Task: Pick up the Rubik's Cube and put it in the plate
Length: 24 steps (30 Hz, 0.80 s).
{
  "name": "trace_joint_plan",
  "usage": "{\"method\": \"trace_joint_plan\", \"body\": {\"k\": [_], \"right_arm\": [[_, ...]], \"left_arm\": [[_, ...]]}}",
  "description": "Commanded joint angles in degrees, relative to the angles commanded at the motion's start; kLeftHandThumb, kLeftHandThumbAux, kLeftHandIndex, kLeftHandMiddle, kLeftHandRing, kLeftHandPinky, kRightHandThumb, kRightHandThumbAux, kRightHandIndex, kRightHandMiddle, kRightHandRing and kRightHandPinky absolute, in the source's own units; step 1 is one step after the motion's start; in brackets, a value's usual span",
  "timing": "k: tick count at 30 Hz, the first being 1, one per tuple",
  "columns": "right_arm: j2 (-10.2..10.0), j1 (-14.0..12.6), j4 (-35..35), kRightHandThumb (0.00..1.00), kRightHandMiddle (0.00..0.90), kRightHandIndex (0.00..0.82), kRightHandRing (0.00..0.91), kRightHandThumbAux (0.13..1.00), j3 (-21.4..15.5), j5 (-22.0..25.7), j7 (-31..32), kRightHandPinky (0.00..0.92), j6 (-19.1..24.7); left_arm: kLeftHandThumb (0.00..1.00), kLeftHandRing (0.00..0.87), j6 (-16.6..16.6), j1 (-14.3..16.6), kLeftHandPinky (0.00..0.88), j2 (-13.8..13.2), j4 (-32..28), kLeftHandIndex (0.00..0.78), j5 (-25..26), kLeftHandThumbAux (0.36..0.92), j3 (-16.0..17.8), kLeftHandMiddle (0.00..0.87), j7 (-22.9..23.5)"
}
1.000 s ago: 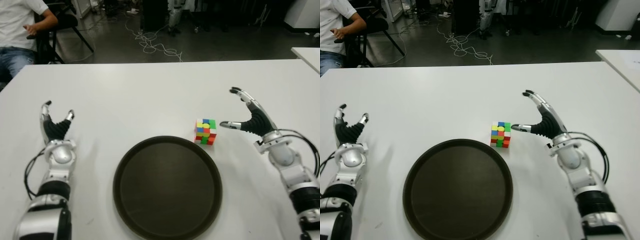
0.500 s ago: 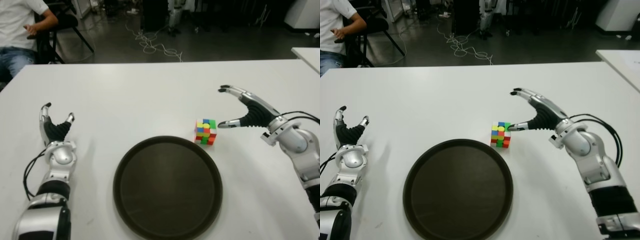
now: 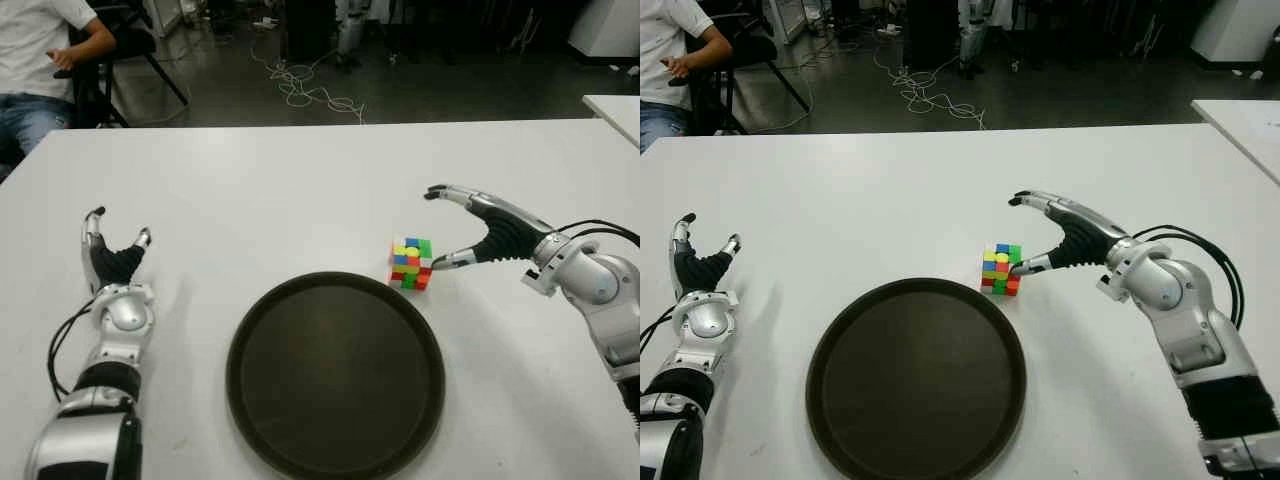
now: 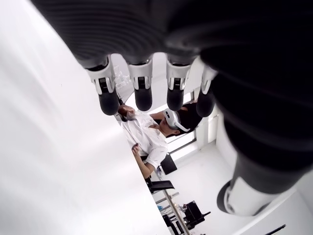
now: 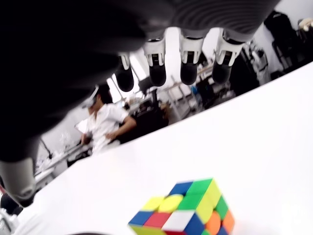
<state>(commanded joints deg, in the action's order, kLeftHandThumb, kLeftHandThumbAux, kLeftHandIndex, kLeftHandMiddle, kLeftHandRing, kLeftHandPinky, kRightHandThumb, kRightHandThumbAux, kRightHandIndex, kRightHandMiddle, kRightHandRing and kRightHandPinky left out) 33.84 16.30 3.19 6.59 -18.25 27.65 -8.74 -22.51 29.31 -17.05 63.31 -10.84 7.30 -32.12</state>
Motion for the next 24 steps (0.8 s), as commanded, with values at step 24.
{"method": "trace_joint_plan", "body": {"k": [24], "right_arm": [[-1.1,4.5,0.1,0.000,0.017,0.014,0.019,0.612,4.9,-7.8,-1.3,0.024,2.8]], "left_arm": [[0.000,0.000,-0.2,0.2,0.013,0.7,-0.2,0.002,1.1,0.707,0.3,0.002,-0.5]]}}
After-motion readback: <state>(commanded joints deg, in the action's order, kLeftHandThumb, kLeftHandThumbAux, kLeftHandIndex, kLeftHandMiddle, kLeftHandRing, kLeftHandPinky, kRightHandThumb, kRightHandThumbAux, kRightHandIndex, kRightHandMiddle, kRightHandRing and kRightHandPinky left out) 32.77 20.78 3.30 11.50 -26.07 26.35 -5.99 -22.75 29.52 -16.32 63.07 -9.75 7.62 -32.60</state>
